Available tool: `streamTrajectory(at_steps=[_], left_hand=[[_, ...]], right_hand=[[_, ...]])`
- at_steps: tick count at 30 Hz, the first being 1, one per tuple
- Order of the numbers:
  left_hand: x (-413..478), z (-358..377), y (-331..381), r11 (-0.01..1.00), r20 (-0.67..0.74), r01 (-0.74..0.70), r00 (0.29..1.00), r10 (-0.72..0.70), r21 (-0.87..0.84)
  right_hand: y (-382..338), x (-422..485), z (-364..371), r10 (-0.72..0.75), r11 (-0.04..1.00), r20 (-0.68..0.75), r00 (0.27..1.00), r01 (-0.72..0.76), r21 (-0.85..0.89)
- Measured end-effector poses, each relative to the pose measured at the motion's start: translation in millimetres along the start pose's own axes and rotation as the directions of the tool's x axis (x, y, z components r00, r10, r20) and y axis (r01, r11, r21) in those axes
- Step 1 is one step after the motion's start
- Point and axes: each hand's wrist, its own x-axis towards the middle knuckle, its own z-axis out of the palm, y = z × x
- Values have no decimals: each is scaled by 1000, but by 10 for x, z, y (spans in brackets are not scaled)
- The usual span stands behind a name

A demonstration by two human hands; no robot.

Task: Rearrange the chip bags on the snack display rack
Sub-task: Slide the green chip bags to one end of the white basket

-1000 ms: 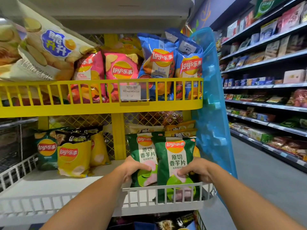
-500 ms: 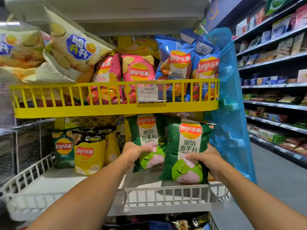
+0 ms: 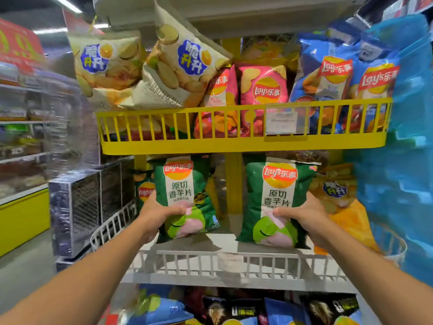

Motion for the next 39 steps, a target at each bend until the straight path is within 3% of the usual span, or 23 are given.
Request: streamTrajectory(at_steps=[12, 19, 27, 39], left_hand=[[-71, -1115, 32, 997, -114, 0, 993, 10, 81], [5, -1213, -6, 993, -147, 35, 989, -18, 111], [232, -1263, -181, 986, -279, 82, 959, -40, 142], [657, -1379, -410, 956, -141, 254, 962, -234, 146]], right_hand=[[-265, -225, 717, -82, 990, 7, 997, 82, -118], [-270, -257, 835, -59, 985, -13, 998, 56, -165], [-302, -313, 835, -71, 984, -38, 997, 64, -166], [-285, -290, 1019, -27, 978, 12, 1000, 29, -208]])
